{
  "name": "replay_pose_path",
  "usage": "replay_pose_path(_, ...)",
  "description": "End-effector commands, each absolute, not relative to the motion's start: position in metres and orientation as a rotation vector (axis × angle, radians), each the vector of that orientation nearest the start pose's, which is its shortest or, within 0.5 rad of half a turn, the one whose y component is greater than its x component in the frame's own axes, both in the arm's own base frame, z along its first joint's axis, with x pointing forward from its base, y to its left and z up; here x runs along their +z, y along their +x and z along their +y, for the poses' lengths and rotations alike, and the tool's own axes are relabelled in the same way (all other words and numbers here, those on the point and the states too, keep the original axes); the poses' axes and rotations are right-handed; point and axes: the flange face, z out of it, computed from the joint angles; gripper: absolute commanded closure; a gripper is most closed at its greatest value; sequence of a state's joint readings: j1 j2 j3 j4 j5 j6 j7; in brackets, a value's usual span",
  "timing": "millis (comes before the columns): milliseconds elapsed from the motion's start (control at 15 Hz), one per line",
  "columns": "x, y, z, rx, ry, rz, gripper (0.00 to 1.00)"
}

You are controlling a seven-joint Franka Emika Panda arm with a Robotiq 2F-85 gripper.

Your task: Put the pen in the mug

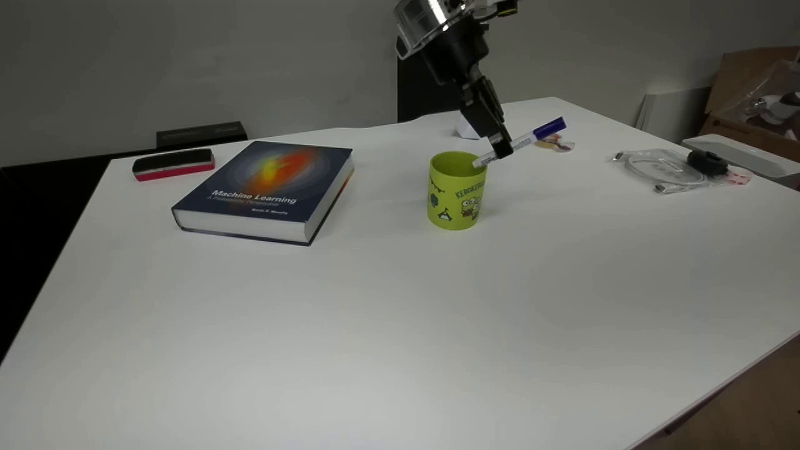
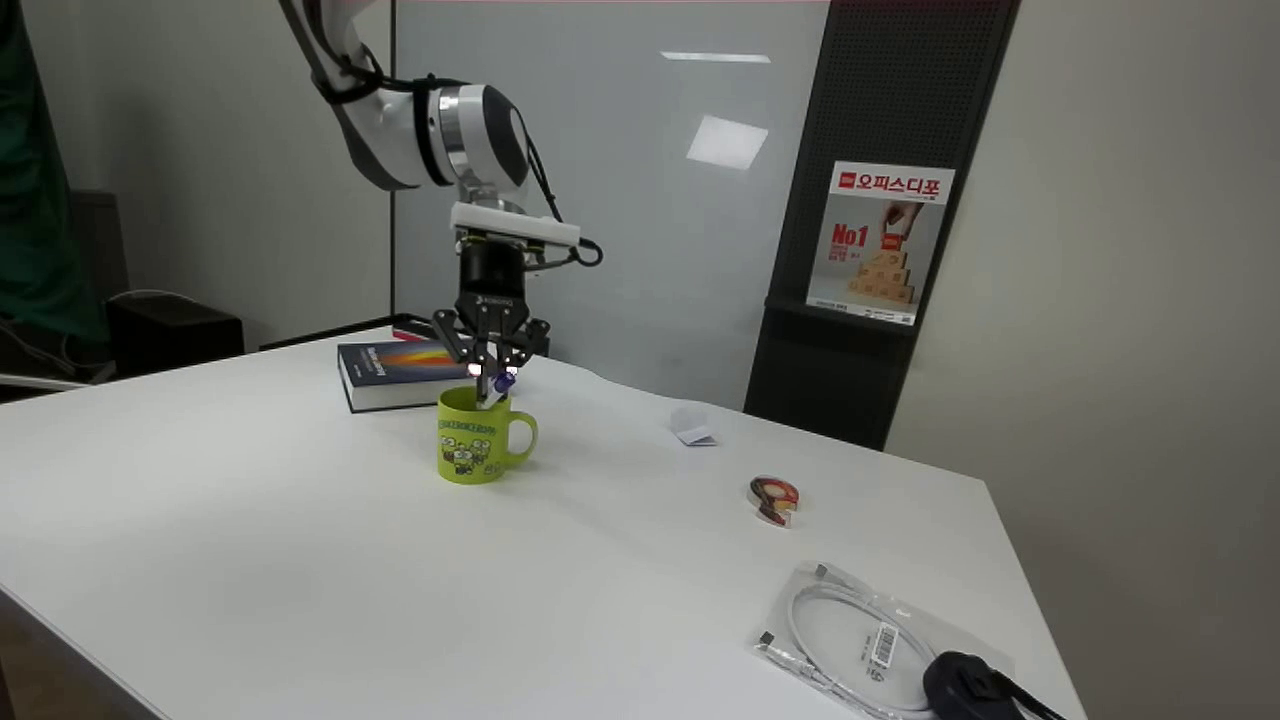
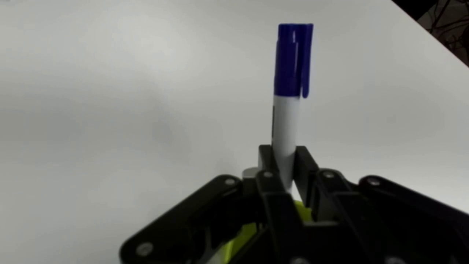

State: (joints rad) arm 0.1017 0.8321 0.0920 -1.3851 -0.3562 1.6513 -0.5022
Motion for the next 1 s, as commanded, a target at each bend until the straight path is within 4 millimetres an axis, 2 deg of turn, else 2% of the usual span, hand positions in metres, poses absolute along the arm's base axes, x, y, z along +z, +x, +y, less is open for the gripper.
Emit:
replay_pose_path(0, 0.189, 0.672, 0.083, 0.972, -2.914, -1.304, 0.96)
replay_pose_path(533, 0.191, 0.677, 0.082, 0.943, -2.884, -1.415, 0.96)
replay_pose_path(600, 0.199, 0.677, 0.111, 0.936, -2.899, -1.442, 0.96)
replay_pose_path(933, 0.211, 0.673, 0.154, 0.871, -2.870, -1.519, 0.96)
